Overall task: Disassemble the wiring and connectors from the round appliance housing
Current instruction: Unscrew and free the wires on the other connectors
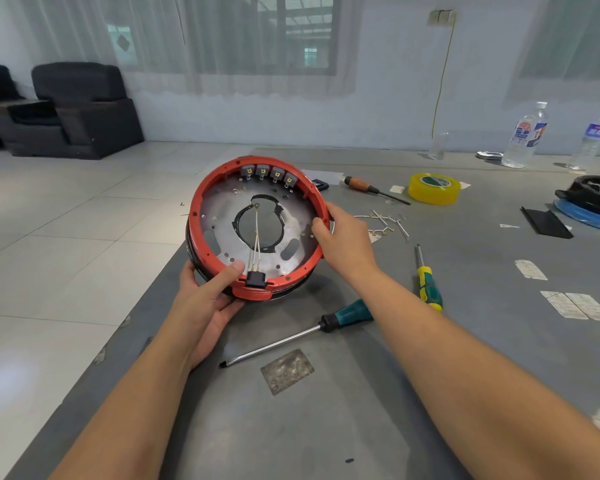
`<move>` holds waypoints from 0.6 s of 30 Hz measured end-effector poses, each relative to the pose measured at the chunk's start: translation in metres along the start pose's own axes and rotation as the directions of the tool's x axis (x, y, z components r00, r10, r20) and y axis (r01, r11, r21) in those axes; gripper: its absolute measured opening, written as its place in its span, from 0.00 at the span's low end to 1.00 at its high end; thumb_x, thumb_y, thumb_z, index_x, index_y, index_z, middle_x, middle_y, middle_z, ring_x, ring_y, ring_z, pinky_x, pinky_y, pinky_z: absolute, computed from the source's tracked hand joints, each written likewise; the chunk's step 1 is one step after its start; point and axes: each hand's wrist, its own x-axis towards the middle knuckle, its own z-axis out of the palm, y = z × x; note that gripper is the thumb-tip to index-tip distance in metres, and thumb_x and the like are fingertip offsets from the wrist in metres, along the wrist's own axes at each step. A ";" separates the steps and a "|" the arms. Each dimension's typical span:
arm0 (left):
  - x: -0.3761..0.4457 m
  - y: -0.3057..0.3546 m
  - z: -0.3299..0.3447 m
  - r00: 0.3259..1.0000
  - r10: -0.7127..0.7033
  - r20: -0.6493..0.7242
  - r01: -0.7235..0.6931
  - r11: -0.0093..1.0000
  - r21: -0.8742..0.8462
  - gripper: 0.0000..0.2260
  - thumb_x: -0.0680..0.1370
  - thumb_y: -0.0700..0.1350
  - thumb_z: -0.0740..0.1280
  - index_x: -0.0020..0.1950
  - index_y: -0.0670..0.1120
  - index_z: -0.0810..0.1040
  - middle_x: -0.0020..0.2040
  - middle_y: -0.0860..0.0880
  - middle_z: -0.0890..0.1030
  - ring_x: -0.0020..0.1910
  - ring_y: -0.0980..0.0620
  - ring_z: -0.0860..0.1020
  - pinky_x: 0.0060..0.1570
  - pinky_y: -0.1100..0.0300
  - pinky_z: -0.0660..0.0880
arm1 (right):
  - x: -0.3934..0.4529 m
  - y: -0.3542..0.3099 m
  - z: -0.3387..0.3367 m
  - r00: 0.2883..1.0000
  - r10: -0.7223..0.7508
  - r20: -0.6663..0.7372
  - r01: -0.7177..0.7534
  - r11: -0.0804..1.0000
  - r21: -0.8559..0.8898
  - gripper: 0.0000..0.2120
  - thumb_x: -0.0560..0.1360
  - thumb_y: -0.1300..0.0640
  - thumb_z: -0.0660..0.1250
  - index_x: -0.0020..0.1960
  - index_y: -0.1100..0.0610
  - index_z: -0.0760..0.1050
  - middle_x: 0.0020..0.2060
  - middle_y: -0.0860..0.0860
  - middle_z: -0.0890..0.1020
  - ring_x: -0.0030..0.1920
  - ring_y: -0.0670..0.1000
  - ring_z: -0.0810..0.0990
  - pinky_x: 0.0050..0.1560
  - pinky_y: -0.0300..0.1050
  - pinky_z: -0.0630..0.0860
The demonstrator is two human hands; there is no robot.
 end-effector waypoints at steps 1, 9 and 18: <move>0.001 -0.001 0.000 1.000 0.006 -0.010 -0.006 1.000 -0.010 0.37 0.68 0.44 0.80 0.74 0.55 0.69 0.58 0.45 0.88 0.57 0.41 0.87 0.54 0.46 0.85 | 0.000 0.001 0.000 1.000 -0.012 0.016 0.012 1.000 -0.003 0.09 0.80 0.53 0.60 0.52 0.52 0.78 0.42 0.51 0.84 0.45 0.55 0.81 0.50 0.57 0.79; 0.007 -0.006 -0.006 0.996 0.038 -0.083 -0.041 0.998 -0.042 0.36 0.70 0.43 0.80 0.74 0.54 0.68 0.59 0.42 0.87 0.56 0.40 0.87 0.51 0.44 0.85 | -0.010 0.013 -0.017 0.953 -0.088 0.289 0.076 0.996 0.053 0.25 0.82 0.42 0.62 0.78 0.41 0.63 0.63 0.48 0.77 0.51 0.52 0.83 0.60 0.57 0.79; 0.014 -0.006 -0.016 0.982 0.075 -0.173 -0.093 0.991 -0.099 0.35 0.77 0.38 0.77 0.76 0.54 0.63 0.66 0.38 0.82 0.56 0.40 0.87 0.55 0.40 0.84 | -0.056 0.034 -0.061 0.736 -0.123 0.665 0.411 0.862 -0.296 0.12 0.77 0.47 0.64 0.59 0.46 0.78 0.55 0.45 0.77 0.57 0.47 0.76 0.62 0.48 0.73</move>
